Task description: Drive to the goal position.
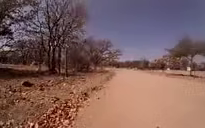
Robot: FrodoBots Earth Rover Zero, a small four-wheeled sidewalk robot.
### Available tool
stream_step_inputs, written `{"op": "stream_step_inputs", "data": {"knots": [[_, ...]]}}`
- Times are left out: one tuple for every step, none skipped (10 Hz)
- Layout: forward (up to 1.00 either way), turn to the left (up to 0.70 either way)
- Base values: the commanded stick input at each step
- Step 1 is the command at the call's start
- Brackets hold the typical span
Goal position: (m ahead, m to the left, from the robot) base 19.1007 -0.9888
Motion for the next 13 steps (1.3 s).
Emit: {"op": "stream_step_inputs", "data": {"knots": [[1.00, 0.03], [1.00, 0.03], [1.00, 0.03], [1.00, 0.03], [1.00, -0.01], [1.00, -0.20], [1.00, -0.36], [1.00, -0.40], [1.00, -0.40], [1.00, -0.40], [1.00, -0.40], [1.00, -0.40], [1.00, -0.40]]}}
